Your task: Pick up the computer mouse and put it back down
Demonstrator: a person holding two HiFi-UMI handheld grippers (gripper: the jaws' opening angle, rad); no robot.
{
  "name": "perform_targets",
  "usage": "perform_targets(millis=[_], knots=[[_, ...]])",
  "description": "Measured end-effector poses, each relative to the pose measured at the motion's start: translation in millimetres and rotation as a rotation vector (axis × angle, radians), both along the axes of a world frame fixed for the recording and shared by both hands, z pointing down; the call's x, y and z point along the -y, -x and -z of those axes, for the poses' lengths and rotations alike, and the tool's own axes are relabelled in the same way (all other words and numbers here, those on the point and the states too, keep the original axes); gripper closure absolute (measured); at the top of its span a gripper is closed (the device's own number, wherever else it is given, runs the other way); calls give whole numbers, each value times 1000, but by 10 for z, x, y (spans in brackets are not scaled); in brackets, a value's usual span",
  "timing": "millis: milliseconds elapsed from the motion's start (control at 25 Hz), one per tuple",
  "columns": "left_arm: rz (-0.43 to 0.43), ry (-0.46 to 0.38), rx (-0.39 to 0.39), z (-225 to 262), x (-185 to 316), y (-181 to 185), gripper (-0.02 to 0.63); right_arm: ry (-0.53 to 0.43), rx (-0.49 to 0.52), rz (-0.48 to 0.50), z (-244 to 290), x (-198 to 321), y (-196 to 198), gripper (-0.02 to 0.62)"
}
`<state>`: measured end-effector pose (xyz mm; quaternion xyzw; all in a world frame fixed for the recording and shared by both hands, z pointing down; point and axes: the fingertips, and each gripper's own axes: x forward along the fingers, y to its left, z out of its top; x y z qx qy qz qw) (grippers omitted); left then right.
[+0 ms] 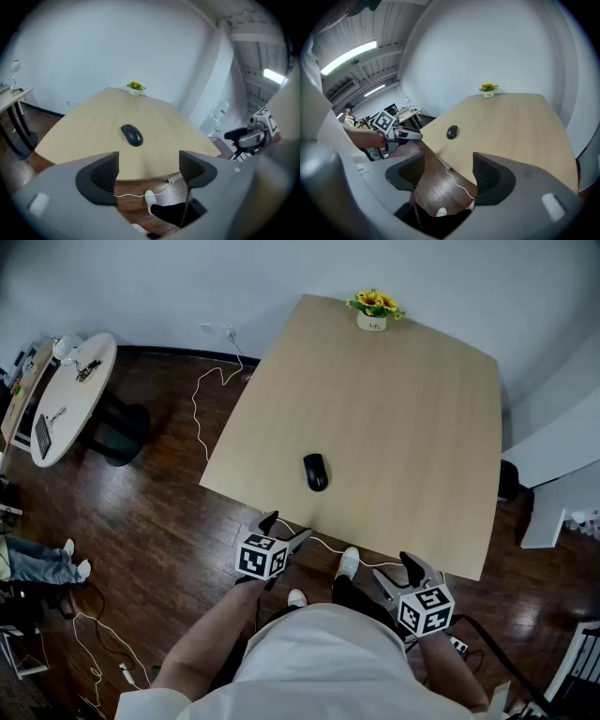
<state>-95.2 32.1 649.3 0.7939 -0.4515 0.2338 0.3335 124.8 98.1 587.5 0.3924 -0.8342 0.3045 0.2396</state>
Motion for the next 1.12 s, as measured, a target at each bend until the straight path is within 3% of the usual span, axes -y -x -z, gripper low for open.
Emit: perform_targets(millis=[320,480,600,760,920,1120], knots=[[141,209,121,-606,1405,-339,206,33,-27,10,-51,654,-591,268],[229,305,255,-924,1690,-215,206,46,-22,-2,-85,873,-802,268],[252,390,296,-1204,1723,-219,207,60,-18,-12,-125,998,-952,268],[234,376,321,-1238,1745,-226,211,78,-25,-46,-207,1106,-1148,268],[207,393,319,-1198,1632,-203,304,82,-27,-66,-228,1155,-1118,268],[117,316,199,-980,1569,-240,313,55,-25,-75,-171,1198,-846,268]])
